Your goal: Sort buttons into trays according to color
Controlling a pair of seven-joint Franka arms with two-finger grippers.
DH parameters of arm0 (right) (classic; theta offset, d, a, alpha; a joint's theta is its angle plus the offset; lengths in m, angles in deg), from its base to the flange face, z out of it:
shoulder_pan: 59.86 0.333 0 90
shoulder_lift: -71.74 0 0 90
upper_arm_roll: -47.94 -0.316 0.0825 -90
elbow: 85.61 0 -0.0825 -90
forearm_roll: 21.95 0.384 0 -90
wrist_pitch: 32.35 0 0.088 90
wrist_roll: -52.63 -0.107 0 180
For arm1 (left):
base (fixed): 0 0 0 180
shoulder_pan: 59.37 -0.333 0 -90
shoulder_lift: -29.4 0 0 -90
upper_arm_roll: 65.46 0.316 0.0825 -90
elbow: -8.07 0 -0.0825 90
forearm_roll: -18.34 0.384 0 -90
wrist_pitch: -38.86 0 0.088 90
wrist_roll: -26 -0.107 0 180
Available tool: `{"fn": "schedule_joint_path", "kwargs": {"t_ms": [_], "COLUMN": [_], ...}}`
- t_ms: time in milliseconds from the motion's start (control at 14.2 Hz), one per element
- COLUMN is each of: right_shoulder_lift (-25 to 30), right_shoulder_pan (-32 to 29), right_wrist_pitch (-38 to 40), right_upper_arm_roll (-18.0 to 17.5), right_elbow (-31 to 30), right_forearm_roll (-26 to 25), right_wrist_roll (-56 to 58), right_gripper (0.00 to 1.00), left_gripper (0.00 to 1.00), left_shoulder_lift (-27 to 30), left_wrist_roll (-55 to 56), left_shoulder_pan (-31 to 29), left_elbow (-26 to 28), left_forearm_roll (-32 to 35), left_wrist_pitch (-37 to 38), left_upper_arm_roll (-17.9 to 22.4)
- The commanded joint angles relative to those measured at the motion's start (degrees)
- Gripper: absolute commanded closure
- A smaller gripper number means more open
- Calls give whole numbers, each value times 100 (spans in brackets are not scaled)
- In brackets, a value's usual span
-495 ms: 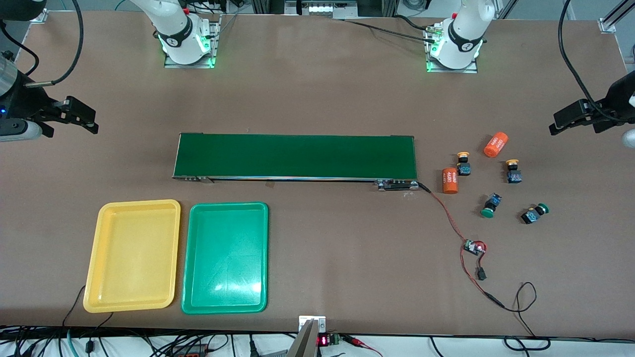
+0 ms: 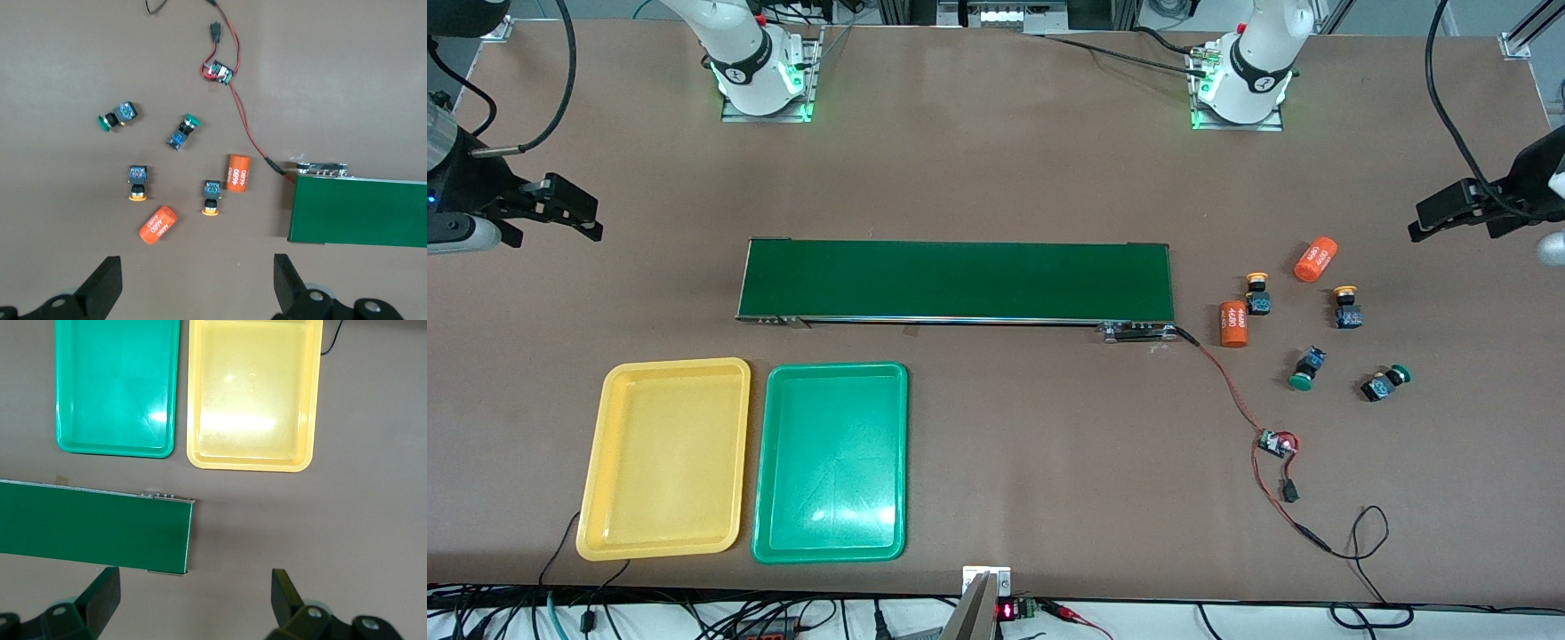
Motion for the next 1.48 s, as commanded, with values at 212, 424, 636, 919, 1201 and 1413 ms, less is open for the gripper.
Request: {"fn": "schedule_joint_path", "kwargs": {"t_ms": [212,424,636,919,1201,1413], "right_shoulder_lift": [-26,-26,-26,-26,-34,-34], "right_shoulder_pan": [-42,-42,-42,-42,-42,-42], "right_wrist_pitch": [-9,-18,-27,-27,-27,-27], "right_upper_arm_roll": [-15,-15,-15,-15,-15,-6], "right_elbow": [60,60,60,60,60,60], "right_forearm_roll": [-18,-18,-18,-18,-18,-18], "right_wrist_roll": [7,7,7,7,7,7], "right_gripper": [0,0,0,0,0,0], "left_gripper": [0,0,0,0,0,0], "left_shoulder_lift": [-961,-1277,-1559,-1981,-2210,-2236], "left_wrist_roll": [7,-2,-2,-81,-73,-81], "left_shoulder_pan": [33,130,138,173,288,279], "left_elbow": [150,336,440,1115,1985,2251], "left_forearm_roll": [138,121,121,86,77,103], "left_wrist_pitch": [-575,-868,-1270,-2210,-3186,-3433], "left_upper_arm_roll": [-118,-135,-135,-144,-459,-706]}}
